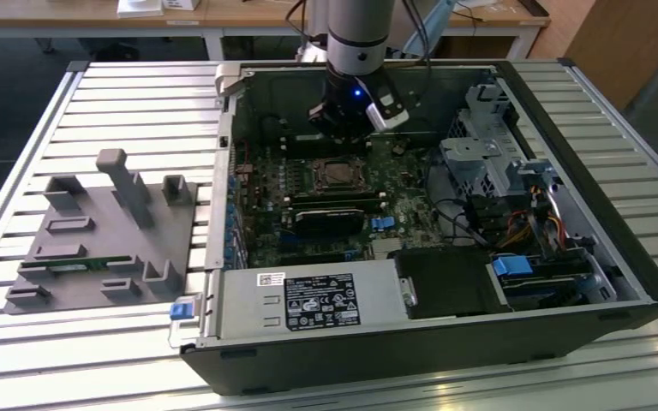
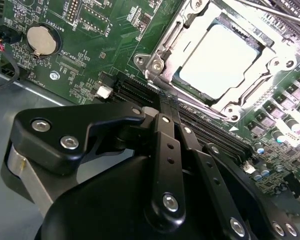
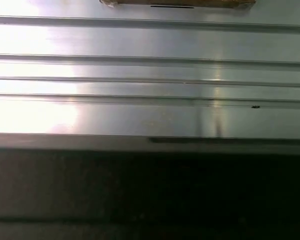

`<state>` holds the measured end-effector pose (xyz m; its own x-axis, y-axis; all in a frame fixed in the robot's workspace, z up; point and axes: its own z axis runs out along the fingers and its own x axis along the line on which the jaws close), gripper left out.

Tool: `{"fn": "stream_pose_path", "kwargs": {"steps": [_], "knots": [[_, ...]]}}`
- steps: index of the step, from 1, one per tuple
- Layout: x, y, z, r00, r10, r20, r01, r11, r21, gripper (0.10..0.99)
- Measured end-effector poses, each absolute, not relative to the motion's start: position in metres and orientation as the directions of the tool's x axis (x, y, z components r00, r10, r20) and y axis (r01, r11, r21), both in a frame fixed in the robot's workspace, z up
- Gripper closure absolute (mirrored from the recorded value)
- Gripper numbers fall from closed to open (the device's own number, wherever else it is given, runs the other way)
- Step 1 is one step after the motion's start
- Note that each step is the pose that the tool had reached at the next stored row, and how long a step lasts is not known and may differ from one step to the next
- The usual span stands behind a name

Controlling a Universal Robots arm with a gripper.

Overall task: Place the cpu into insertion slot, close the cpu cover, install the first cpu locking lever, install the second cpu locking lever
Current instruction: 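Install the first cpu locking lever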

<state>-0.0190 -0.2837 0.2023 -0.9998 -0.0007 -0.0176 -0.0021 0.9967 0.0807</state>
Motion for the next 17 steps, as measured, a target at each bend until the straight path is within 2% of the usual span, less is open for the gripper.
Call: {"fn": "stream_pose_path", "kwargs": {"steps": [17], "knots": [[-0.0178,-0.2837,0.1954,-1.000,-0.001,-0.017,-0.002,0.997,0.076,0.980]]}}
